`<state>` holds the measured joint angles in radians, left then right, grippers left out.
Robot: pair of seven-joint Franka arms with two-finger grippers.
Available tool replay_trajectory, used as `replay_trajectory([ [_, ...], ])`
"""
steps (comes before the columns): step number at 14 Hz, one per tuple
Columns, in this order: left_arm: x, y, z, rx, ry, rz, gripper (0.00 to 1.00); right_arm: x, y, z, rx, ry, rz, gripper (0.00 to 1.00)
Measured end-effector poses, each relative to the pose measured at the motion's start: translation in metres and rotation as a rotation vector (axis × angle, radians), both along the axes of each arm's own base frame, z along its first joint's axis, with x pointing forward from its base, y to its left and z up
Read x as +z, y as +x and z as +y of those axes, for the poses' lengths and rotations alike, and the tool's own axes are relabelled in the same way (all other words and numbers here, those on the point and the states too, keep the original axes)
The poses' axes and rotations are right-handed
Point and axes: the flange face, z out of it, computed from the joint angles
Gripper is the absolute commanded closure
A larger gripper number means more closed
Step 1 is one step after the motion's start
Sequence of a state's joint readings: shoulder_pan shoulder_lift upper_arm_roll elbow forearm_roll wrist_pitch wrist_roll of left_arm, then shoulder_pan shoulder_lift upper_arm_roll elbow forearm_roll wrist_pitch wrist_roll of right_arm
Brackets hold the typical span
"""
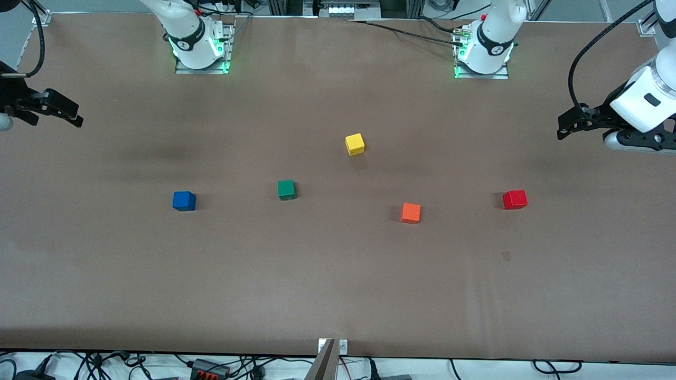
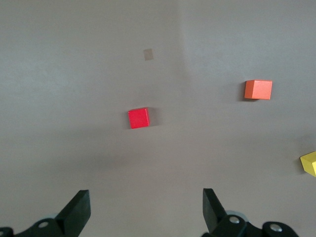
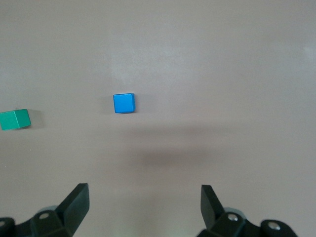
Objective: Pass red block to right arm, stack on blue
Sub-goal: 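Lower the left gripper over the red cube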
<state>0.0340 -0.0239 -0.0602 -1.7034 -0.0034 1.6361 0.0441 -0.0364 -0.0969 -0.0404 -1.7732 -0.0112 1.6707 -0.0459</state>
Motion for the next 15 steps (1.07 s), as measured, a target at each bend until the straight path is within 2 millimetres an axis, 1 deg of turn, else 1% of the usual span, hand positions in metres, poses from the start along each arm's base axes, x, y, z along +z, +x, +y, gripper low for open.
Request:
replay_trajectory([
  [15, 0.0014, -0.0017, -0.0018, -0.005, 0.001, 0.019, 0.0, -0.0023, -0.0019, 0.0009, 0.003, 0.001, 0.02, 0.0],
])
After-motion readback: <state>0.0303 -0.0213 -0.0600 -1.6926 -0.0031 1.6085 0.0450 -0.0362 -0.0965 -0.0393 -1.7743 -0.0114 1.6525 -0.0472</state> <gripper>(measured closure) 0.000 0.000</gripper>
